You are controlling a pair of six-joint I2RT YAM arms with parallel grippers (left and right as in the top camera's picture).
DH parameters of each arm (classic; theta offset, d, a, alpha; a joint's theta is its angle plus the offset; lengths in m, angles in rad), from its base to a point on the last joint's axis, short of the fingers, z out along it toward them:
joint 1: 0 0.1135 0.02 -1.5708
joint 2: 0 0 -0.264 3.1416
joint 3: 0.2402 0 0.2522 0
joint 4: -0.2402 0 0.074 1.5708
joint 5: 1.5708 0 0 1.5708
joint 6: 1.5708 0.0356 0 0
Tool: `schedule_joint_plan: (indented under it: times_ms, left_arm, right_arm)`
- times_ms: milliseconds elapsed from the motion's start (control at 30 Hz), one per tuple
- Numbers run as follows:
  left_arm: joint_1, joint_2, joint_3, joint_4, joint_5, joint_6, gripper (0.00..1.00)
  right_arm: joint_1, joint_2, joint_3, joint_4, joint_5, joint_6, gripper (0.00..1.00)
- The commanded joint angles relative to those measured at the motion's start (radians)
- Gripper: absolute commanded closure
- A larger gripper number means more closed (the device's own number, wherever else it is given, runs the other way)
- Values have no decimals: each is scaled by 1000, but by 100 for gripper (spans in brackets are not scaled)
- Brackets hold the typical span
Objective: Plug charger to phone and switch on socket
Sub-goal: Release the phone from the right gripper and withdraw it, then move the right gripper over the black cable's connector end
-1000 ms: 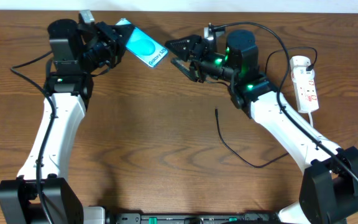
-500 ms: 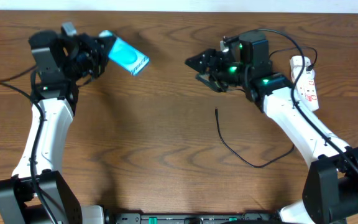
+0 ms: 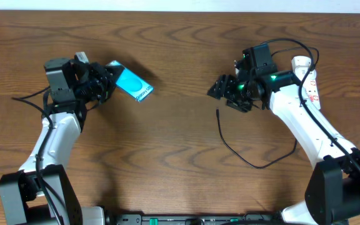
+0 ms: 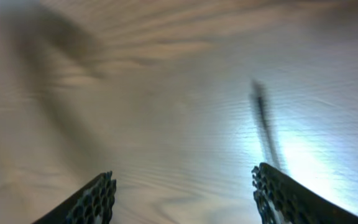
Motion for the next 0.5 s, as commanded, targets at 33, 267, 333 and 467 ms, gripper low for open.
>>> schedule_joint_plan:
  times_ms: [33,267,333,467]
  left_arm:
    - [3,-15,-27,11,23,35,92]
    - [3,-15,-64,87,55,31,93]
    - [3,-8,-67,141,98,31,93]
    - [2,35,-67,263,189,26,92]
  right_arm:
    - [36,9,113,-132,285,-80,30]
    - [101,9,168,-283,495,-87,28]
    - [109,9,168,-295,507,-87,28]
    - [113,9,168,-291,494,-87,28]
